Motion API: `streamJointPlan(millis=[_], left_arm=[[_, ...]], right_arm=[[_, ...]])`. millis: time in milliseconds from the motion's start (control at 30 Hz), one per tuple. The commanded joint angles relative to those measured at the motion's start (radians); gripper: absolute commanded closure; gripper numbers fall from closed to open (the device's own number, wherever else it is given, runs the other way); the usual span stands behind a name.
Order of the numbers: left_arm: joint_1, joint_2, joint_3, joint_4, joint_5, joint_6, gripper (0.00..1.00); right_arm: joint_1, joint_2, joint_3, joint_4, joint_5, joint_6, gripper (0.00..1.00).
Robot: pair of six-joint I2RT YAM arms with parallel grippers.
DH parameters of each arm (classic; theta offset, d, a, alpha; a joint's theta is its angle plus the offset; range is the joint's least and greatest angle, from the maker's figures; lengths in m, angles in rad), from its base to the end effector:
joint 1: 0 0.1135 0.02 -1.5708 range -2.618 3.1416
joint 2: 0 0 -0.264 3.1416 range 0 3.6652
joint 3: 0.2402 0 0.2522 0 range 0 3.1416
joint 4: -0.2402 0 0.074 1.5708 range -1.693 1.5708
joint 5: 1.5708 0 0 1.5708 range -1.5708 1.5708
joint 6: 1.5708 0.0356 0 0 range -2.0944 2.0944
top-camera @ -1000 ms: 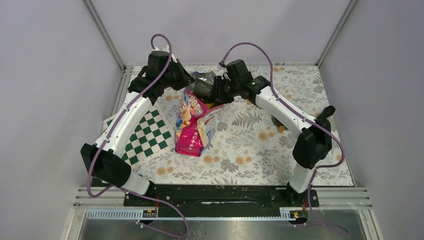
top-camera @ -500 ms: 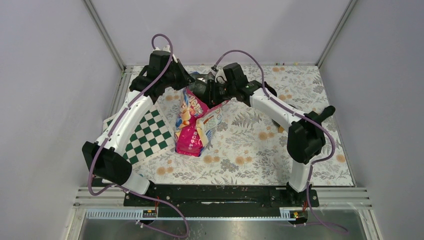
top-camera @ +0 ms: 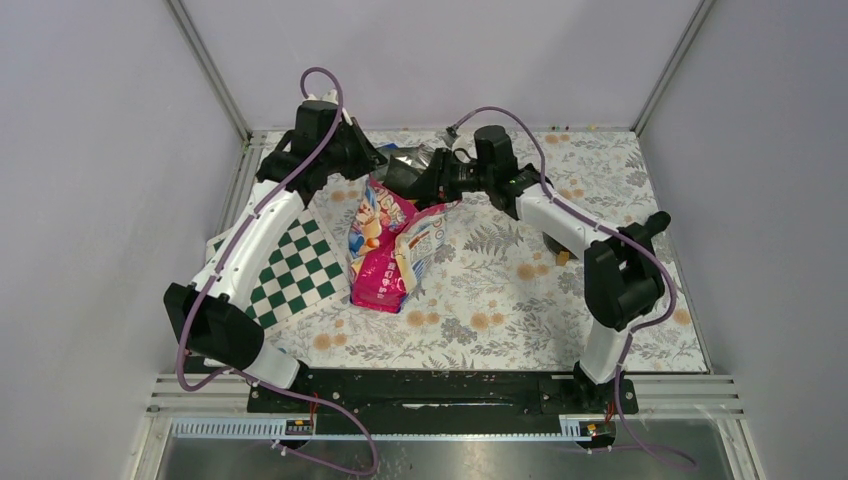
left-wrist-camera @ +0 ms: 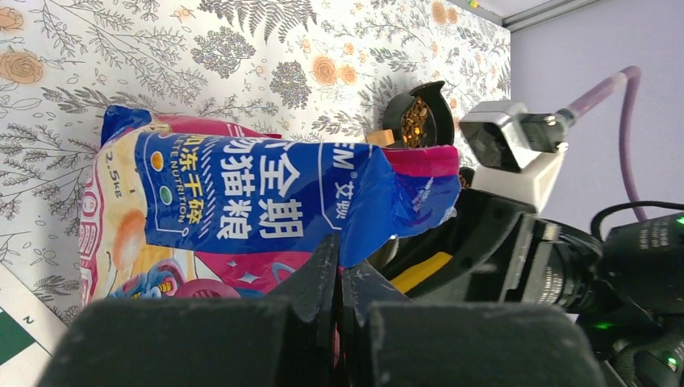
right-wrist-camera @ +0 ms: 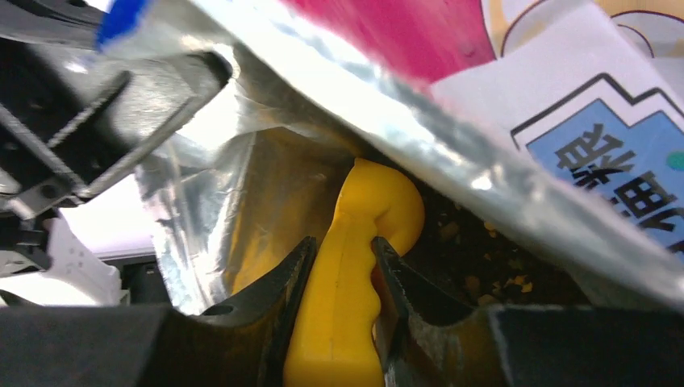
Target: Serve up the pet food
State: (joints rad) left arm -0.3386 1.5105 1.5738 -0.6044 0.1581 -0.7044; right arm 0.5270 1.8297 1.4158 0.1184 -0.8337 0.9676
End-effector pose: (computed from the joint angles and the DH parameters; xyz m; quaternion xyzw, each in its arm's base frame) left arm 0.3173 -0.1177 0.3962 -0.1196 0.8602 -0.3041 0.3914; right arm 0.3581 0.2389 0.2966 -0.0747 0.7696 0.6086 0.1782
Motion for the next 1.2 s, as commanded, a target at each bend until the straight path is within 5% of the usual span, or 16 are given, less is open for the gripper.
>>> streamJointPlan(millis=[0,667,933,1167], left_arm=[[0.025,-0.026,0.037,0.072,-0.027,0.016,1.0],[0.035,-0.084,0.025,0.071,-0.056,0.054,1.0],[0.047,-0.128,-0.005,0.076,-0.068,0.072,1.0],[0.064,-0.166,-0.035,0.095,-0.069,0.074,1.0]], right_arm=[[-0.032,-0.122,0.008,0.161,-0.085,0.191,1.0],[-0.131,-0.246,-0.071,0.244,-0.005,0.344,1.0],[-0.179,-0.237,-0.183,0.582,-0.008,0.559,1.0],[-0.2,-0.238,-0.226,0.65,-0.004,0.591,1.0]])
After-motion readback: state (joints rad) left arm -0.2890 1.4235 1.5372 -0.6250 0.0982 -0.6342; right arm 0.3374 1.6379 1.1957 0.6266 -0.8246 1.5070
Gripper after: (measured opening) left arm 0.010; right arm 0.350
